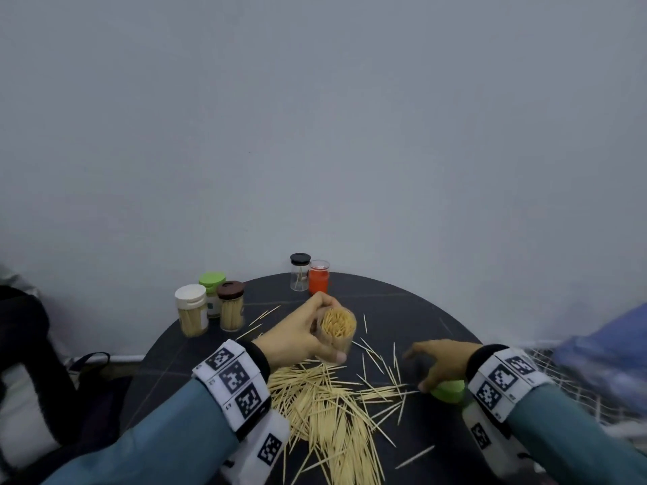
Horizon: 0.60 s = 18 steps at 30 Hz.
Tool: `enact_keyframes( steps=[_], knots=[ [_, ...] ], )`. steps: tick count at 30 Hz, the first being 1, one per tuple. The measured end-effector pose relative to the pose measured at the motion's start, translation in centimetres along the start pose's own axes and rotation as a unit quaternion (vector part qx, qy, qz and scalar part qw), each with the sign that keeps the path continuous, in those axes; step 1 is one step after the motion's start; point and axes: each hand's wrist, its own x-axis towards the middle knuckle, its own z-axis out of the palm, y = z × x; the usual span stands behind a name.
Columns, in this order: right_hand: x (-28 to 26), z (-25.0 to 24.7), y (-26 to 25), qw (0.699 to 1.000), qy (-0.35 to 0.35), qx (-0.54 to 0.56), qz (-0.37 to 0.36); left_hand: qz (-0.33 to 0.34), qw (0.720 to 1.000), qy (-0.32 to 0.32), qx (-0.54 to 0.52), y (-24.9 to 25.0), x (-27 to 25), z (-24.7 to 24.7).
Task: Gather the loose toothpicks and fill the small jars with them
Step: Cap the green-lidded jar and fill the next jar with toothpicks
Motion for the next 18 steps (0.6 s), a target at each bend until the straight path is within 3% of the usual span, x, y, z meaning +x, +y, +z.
enact_keyframes(
  steps=[6,11,15,18],
  knots=[
    [0.1,1.4,1.4,0.999,0.018,-0.032,0.01,-0.009,0.998,-0.048,0.031,1.6,0.7,2.3],
    [-0.7,1.2,1.6,0.989,0.136,0.057,0.001,-0.012,0.997,-0.051,0.051,2.1,1.2,3.5],
    [-1.2,0.0,1.3,0.944,0.288,0.149,-0.063,-0.014,0.998,-0.051,0.043,2.1,1.4,3.8],
    [-1.7,-0.9,0.2,0.89,0.333,0.283,-0.128,-0.009,0.999,-0.042,0.026,2.2,1.3,3.9]
  ],
)
